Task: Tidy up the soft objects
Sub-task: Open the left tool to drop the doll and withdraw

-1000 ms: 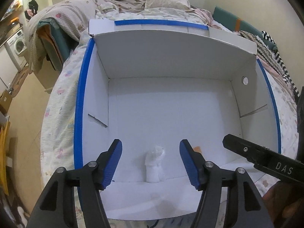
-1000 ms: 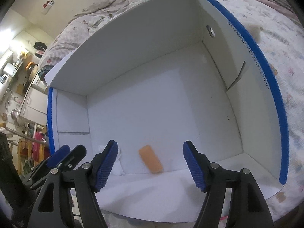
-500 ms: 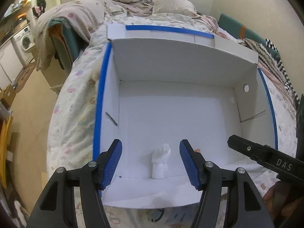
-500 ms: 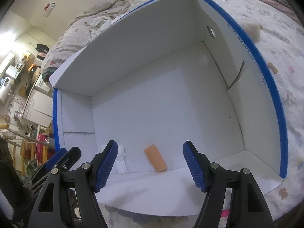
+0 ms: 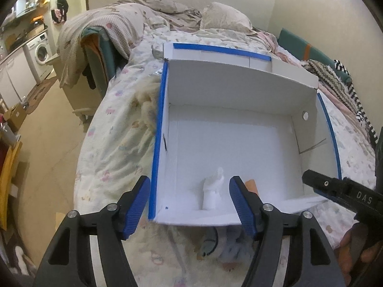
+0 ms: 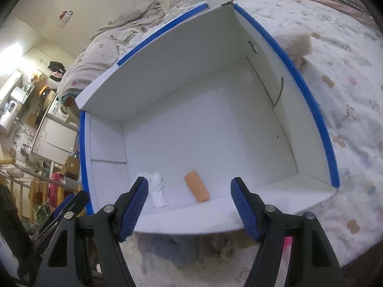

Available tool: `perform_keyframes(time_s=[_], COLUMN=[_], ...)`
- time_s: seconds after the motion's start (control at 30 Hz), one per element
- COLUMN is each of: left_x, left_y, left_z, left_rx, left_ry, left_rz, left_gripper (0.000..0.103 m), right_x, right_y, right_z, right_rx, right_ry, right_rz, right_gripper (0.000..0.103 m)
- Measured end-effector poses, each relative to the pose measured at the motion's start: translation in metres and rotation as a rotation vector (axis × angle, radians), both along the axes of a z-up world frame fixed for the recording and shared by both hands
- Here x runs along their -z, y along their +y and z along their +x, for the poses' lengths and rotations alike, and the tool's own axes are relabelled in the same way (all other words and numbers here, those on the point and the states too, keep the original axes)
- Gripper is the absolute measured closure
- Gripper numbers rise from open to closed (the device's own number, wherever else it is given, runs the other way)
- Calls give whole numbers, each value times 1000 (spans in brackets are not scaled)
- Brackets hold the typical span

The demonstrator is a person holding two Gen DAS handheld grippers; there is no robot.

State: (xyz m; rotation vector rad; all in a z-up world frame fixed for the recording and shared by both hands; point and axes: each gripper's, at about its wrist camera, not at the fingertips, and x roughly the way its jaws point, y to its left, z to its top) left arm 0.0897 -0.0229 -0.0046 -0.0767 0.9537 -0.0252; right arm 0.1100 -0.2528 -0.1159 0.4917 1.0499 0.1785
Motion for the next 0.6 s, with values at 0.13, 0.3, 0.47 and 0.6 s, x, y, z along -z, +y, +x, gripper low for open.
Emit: perform_keyframes(time_s=[0.13, 0.3, 0.47, 0.6], left_x=[0, 3, 12, 34], left_y=[6, 16, 25, 22], left_z=[-15, -31, -40, -38], left_rx=[5, -1, 19, 70], left_ry=[1, 6, 23, 100], left_rz=[1, 2, 12, 12], left_gripper=[37, 36, 36, 34], right_x=[-5, -10, -14, -6], right_y=[-1, -6, -12, -20], right_z=[-13, -32, -53, -62], right_rx=[-3, -4, 5, 21], right_ry=[-10, -31, -50, -16], right_rz=[-16, -25, -14, 2], right_gripper=[28, 28, 28, 28])
